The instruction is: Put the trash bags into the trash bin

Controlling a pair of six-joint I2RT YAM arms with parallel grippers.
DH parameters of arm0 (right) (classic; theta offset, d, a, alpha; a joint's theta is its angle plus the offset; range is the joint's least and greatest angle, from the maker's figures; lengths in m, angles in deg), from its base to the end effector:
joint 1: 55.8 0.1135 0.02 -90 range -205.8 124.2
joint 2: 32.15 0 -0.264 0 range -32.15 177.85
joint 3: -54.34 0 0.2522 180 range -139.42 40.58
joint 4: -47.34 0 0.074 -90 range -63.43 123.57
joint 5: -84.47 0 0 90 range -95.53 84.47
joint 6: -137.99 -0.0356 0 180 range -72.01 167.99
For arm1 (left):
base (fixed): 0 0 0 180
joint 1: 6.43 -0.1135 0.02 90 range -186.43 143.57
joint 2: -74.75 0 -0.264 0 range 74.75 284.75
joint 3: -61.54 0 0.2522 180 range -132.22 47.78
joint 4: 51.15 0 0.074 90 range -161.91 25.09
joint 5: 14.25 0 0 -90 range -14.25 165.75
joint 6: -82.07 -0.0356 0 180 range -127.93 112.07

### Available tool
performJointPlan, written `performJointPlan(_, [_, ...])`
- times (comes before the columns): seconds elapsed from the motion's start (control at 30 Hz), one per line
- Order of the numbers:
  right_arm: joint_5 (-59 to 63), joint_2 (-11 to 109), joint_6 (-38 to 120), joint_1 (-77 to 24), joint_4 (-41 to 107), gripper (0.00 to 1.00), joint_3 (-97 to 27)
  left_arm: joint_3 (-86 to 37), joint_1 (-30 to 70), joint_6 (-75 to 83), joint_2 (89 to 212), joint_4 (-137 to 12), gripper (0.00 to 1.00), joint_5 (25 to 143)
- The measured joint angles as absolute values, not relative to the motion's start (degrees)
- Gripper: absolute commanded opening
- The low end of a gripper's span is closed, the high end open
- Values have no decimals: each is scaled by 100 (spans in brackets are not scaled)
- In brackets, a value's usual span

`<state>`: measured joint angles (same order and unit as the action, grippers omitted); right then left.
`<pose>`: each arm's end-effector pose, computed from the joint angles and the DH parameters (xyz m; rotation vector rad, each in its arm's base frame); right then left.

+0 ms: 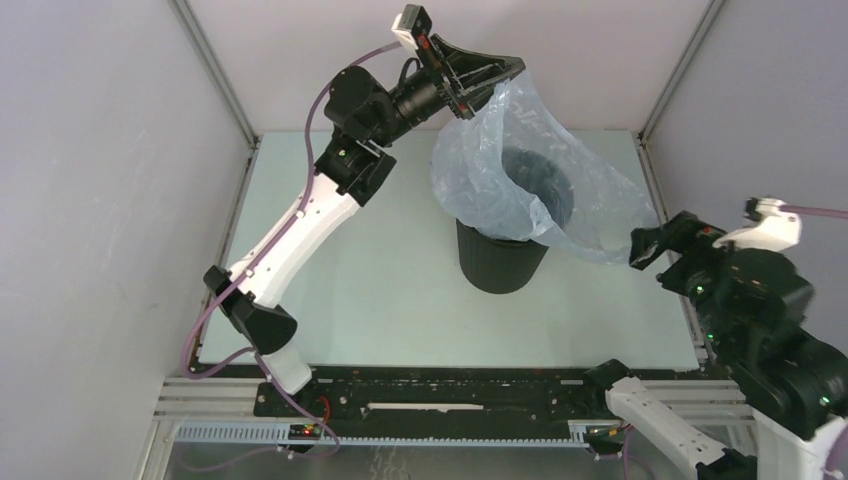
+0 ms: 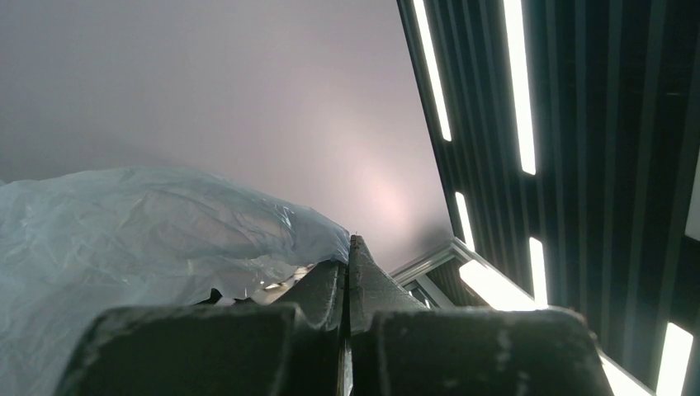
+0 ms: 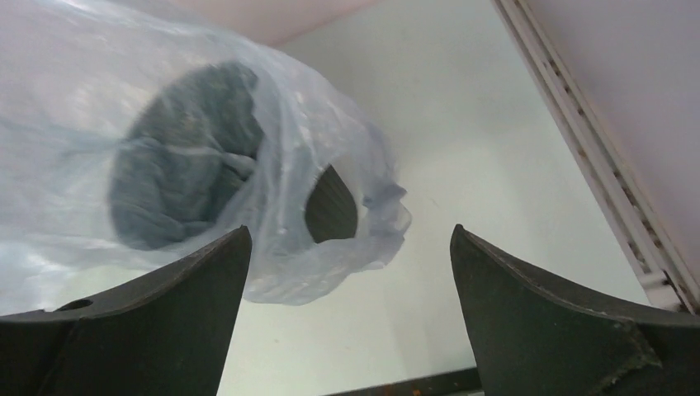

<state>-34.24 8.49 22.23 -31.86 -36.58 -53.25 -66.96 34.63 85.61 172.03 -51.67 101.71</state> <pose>0.0244 -0.0079 0.4868 0.3696 1.7943 0.1420 0.2614 -0.2484 0.5602 -0.1050 1.4313 -2.2742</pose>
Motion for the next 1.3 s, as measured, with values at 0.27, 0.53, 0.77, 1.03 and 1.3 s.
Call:
performJointPlan(0.27, [-3308, 838, 1980, -3186, -3430, 86, -4024, -6674, 3452, 8622, 17187, -5080, 0, 10190])
performJointPlan(0.53, [-3389, 1018, 1736, -3232, -2807, 12, -3845, -6421, 3452, 8657, 16973, -5021, 0, 10190])
performJointPlan(0.77, [-3399, 740, 1897, -3249, -2523, 0, -4096, -6366, 3458, 8659, 16897, -4957, 0, 10195])
performJointPlan(1.03, [-2593, 832, 2219, -3254, -2143, 0, -6280, -6410, 3436, 8652, 16892, -4964, 0, 10195])
performJointPlan(1.3, [-2331, 1035, 2241, -3254, -2182, 0, -6247, -6097, 3039, 8591, 16652, -4984, 0, 10188])
